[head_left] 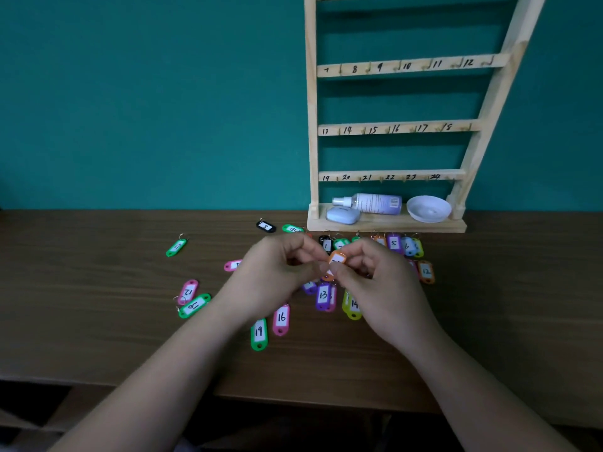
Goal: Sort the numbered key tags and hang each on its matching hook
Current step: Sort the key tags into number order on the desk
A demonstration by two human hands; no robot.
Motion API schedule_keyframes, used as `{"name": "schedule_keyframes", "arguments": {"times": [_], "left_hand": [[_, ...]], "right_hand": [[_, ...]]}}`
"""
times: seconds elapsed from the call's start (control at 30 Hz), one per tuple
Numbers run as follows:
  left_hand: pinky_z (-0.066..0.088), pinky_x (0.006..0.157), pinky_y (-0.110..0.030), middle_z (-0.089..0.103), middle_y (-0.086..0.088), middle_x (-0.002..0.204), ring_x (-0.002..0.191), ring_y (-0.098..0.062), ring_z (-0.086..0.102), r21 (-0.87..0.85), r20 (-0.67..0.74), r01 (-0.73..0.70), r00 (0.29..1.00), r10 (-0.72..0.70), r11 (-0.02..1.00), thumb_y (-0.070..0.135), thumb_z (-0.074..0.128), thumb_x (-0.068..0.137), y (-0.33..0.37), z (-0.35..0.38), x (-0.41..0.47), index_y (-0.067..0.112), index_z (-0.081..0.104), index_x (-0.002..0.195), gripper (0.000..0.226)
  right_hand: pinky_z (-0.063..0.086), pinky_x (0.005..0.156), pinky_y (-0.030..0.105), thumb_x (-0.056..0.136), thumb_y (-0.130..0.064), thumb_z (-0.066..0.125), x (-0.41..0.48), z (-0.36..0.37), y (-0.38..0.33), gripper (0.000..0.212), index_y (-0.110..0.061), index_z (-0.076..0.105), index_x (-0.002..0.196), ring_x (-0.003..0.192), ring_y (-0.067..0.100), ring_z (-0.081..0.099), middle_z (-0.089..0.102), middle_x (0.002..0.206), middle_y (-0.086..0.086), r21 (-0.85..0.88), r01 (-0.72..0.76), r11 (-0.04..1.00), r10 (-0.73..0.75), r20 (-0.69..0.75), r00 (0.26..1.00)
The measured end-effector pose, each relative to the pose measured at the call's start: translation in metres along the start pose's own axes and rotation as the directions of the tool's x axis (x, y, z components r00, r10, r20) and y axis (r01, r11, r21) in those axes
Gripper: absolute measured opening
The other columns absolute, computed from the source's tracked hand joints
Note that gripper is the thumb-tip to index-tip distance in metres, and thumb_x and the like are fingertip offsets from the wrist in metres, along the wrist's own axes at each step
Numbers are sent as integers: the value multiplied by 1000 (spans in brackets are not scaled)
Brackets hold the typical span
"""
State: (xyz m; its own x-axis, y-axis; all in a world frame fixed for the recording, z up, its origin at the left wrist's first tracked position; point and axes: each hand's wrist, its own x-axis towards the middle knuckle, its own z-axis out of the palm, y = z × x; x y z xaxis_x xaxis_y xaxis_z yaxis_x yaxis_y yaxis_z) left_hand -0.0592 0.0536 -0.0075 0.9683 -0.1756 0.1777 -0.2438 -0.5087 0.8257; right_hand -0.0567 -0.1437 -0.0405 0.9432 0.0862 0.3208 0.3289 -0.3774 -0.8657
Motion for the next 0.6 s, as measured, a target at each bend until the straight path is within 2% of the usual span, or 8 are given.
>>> {"name": "schedule_keyframes", "arguments": {"times": [0.07, 0.17, 0.27, 0.33, 0.37, 0.47, 0.6], "left_hand": [[53, 69, -27, 78, 4, 85, 74, -13, 70, 1, 8, 16, 1000, -16, 1000, 22, 80, 93, -4, -7, 6, 30, 79, 93, 8], [53, 73, -26, 78, 11, 85, 77, -5, 71, 119, -95, 26, 995, -15, 992, 22, 78, 93, -16, -23, 29, 35, 77, 91, 13], [45, 68, -8, 75, 20, 83, 80, 9, 67, 310, -191, 57, 982, 3, 949, 21, 75, 93, -27, -36, 59, 34, 75, 90, 13], [39, 64, -2, 73, 20, 84, 83, 10, 65, 418, -203, 73, 979, 15, 905, 19, 71, 94, -34, -39, 77, 33, 74, 90, 15], [39, 66, -4, 72, 18, 89, 85, 5, 65, 468, -189, 72, 982, 21, 881, 17, 70, 95, -36, -40, 86, 33, 73, 91, 17], [44, 83, -23, 67, 6, 109, 98, -14, 64, 578, -110, 67, 994, -3, 813, 14, 69, 97, -43, -42, 107, 30, 76, 104, 19], [41, 92, -23, 60, 6, 113, 104, -14, 58, 673, 33, 19, 998, -55, 740, 17, 74, 94, -50, -43, 124, 30, 76, 113, 23]], "right_hand": [[59, 77, 31, 98, -21, 78, 1, -3, 0, 9, -29, 74, 97, 82, 2, 74, 78, 85, -12, 26, -15, 1000, 14, 10, 1000], [59, 78, 31, 99, -24, 76, 3, -10, 0, 8, -32, 73, 97, 83, 0, 74, 77, 87, -18, 23, -6, 1000, 6, 10, 1000], [58, 77, 27, 99, -25, 77, 5, -17, 1, 8, -32, 74, 99, 83, -2, 73, 77, 86, -21, 3, -2, 1000, 2, -16, 1000], [58, 76, 25, 98, -26, 77, 6, -19, 2, 7, -32, 74, 101, 83, -3, 73, 76, 87, -21, -12, -10, 1000, 9, -24, 1000], [58, 76, 25, 98, -26, 77, 6, -19, 3, 7, -32, 74, 101, 82, -3, 73, 76, 88, -21, -21, -10, 1000, 10, -25, 1000], [60, 75, 28, 98, -27, 78, 6, -19, 4, 7, -32, 74, 101, 81, -1, 73, 75, 86, -18, -38, -10, 999, 8, -35, 999], [58, 73, 25, 97, -28, 79, 5, -18, 7, 8, -34, 73, 97, 82, -1, 71, 74, 84, -18, -76, -11, 997, 8, -39, 999]]}}
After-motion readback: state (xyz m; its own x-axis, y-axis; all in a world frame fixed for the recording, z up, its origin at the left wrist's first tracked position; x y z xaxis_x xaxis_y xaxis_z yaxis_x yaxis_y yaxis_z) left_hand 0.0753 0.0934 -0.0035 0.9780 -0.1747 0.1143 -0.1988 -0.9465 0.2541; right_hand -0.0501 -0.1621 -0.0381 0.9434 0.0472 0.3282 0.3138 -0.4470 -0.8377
